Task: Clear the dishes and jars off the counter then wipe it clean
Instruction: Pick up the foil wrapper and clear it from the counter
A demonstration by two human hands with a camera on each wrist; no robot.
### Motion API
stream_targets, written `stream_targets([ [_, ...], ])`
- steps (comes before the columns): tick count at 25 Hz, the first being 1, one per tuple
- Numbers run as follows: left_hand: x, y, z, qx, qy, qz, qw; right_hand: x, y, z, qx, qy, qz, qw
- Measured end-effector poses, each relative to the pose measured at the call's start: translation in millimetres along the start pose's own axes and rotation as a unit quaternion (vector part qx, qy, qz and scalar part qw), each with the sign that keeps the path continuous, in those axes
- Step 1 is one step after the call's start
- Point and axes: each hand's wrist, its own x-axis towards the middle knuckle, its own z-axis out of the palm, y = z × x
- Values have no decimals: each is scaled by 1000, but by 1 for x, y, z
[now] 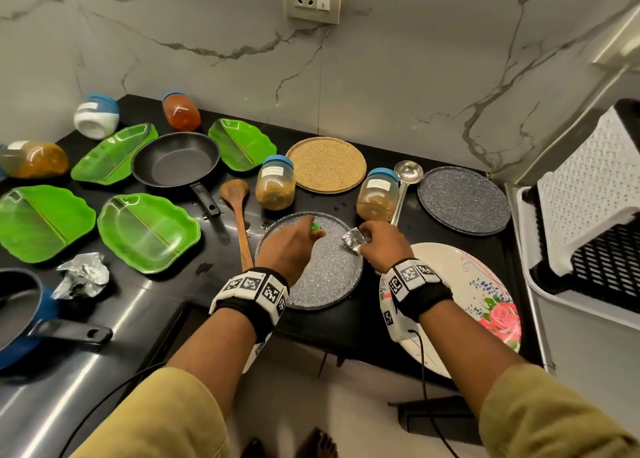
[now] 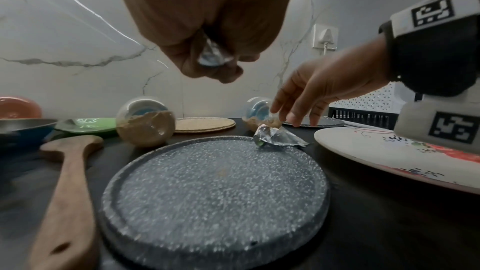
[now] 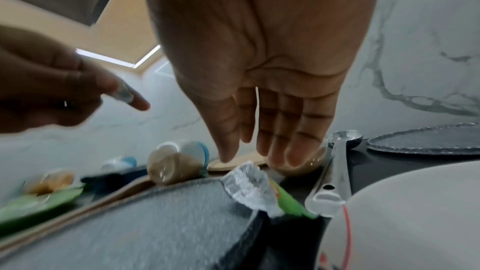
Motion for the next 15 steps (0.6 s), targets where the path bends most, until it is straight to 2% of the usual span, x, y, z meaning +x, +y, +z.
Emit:
stream_targets([
  [4,-19,-5,-10,54,81,-45,994,10,-8,17,-103,-10,15,995],
  [7,-23,-6,-15,52,111,-83,989,12,-7,20,-103,-5,49,993],
  [9,-21,-8,-15,6,121,-126,985,9,-7,18,-87,4,69,994],
  [12,-17,-14,-8,-124,153,-180,964,1,-15,11,16,40,72,996],
  [15,-15,-15,0,-224,183,-239,927,-13,-35,7,188,59,17,980],
])
